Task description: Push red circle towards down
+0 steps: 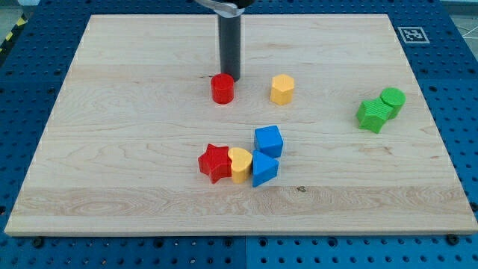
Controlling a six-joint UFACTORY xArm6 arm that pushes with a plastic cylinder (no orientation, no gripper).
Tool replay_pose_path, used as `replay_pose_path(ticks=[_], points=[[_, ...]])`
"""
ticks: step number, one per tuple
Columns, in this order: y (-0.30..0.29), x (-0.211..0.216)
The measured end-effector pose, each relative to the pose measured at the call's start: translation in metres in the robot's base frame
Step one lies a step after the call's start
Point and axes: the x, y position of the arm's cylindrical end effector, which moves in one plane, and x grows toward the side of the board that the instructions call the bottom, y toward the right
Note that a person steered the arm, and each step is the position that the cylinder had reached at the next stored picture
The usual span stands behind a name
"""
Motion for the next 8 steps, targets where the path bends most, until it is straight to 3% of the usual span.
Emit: replay_pose_path(ticks=[2,6,7,8], points=[[-0.052,0.004],[-0.037,-0.001],[-0.028,0.009],[-0.02,0.046]])
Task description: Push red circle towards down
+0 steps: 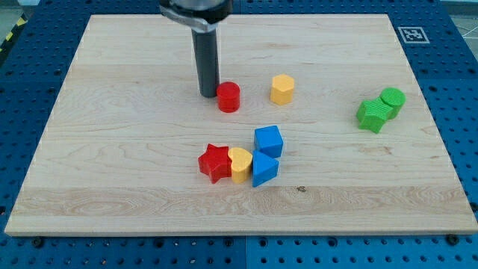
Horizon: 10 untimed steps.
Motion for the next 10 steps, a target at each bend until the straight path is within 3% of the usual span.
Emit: replay_pose_path(ticks=[1,3,4,6,10], points=[[0.008,0.019],[0.012,-0.035],[0.037,-0.034],[0.054,0.005],[0.054,0.021]])
